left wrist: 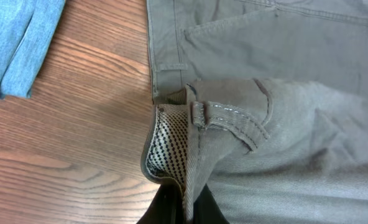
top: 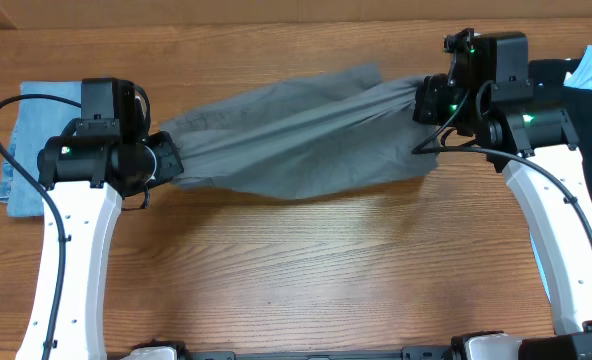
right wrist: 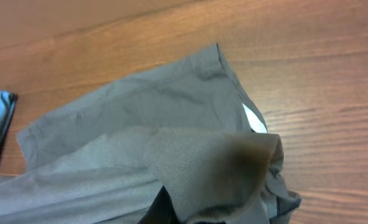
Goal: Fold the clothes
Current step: 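Lift both leg hems and fold them up toward the waistband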
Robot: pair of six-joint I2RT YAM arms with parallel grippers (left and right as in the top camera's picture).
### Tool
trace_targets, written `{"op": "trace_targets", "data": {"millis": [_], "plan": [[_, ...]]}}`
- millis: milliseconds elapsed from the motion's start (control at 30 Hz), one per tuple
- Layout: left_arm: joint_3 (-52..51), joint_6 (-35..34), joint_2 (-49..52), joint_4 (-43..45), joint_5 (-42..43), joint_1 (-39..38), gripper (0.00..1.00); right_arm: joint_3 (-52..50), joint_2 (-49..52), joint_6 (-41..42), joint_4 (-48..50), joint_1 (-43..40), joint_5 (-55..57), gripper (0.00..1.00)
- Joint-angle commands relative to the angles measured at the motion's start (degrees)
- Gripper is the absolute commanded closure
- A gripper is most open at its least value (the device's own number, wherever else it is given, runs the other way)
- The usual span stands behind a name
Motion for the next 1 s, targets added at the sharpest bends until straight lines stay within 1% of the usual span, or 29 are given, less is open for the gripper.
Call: {"op": "trace_targets", "data": {"millis": [0, 133, 267, 333, 467, 633, 767, 900, 933, 967], "plan": [[1.0, -1.2, 5.0, 0.7, -6.5, 1.5, 0.96, 2.0, 2.9, -1.7, 3.5, -0.7, 1.9, 0.96], [1.1, -1.2, 8.5, 3.1, -7.7, 1.7, 0.96, 2.0, 7.9, -2.0, 6.7, 1.1, 0.8, 0.96], [1.0, -2.3, 8.7, 5.8, -10.9, 1.7, 0.96, 2.0, 13.5, -2.0, 12.0, 2.9, 0.9, 0.96], [1.0, -2.7, 9.3, 6.2, -11.2, 1.6, 0.96, 2.0, 15.5, -2.0, 14.7, 3.8, 0.9, 0.96], [1.0, -2.9, 11.7, 7.0, -11.3, 1.6, 0.96, 2.0, 18.1, -2.0, 18.3, 5.0, 2.8, 0.96], [1.0, -2.9, 19.3, 10.4, -11.3, 1.6, 0.96, 2.0, 19.1, -2.0, 24.7, 5.2, 3.2, 0.96], [1.0, -2.9, 22.9, 14.3, -11.3, 1.6, 0.96, 2.0, 20.5, -2.0, 25.2, 5.2, 3.2, 0.96], [1.0, -2.1, 23.1, 17.7, -11.2, 1.6, 0.96, 2.0, 23.2, -2.0, 27.3, 5.2, 3.2, 0.96], [1.0, -1.3, 23.1, 18.9, -11.0, 1.6, 0.94, 2.0, 24.1, -2.0, 28.9, 5.2, 3.2, 0.96], [1.0, -0.5, 23.1, 20.1, -11.0, 1.6, 0.84, 2.0, 24.8, -1.9, 30.3, 5.2, 3.2, 0.96]]}}
